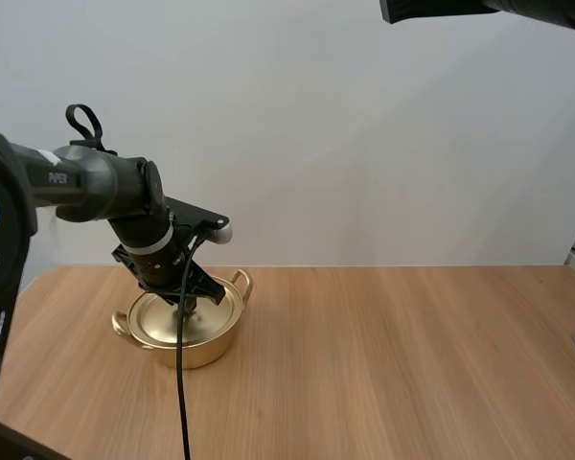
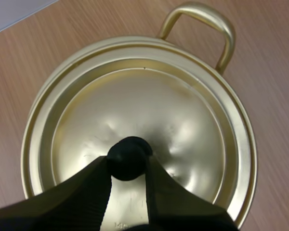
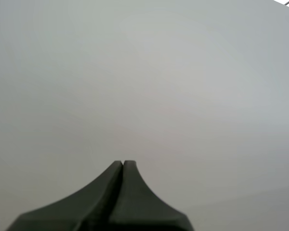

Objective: Open the pot, put the car inside, and close it

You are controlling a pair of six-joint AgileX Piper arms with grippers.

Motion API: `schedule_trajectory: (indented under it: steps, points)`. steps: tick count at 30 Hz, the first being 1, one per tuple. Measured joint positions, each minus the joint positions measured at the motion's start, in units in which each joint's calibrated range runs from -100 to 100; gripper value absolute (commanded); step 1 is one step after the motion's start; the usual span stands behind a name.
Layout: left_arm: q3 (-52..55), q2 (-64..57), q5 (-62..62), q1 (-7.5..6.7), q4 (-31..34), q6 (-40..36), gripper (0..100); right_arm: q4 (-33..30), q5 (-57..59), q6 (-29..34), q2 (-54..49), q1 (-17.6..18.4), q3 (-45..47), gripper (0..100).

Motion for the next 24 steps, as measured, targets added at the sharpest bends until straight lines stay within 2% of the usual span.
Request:
schedule_trajectory:
  steps: [11,13,17,19,21,24]
  points:
    - [0.14,1.06,-4.31,0.0,0.11,-0.1,2,-1.25,0.0,-0.08,0.0,0.0,0.0,0]
    - [0.14,1.06,-4.61,0.0,0.11,-0.1,15,-1.25,0.0,-0.08,0.0,0.0,0.0,0]
    - [0.14,1.06,-5.44,0.0,0.11,-0.3,59,-1.25,0.0,-0.08,0.0,0.0,0.0,0]
    - [0.14,1.06,-5.42,0.0,0.11,-0.55,76,-1.25,0.0,-0.08,0.0,0.0,0.0,0]
    - [0.14,1.06,-5.25,0.0,0.11,-0.86,85,-1.25,0.0,-0.08,0.0,0.0,0.0,0]
    - [0.14,0.39,-5.07,0.0,0.11,-0.93,89,-1.25,0.0,-0.08,0.0,0.0,0.0,0]
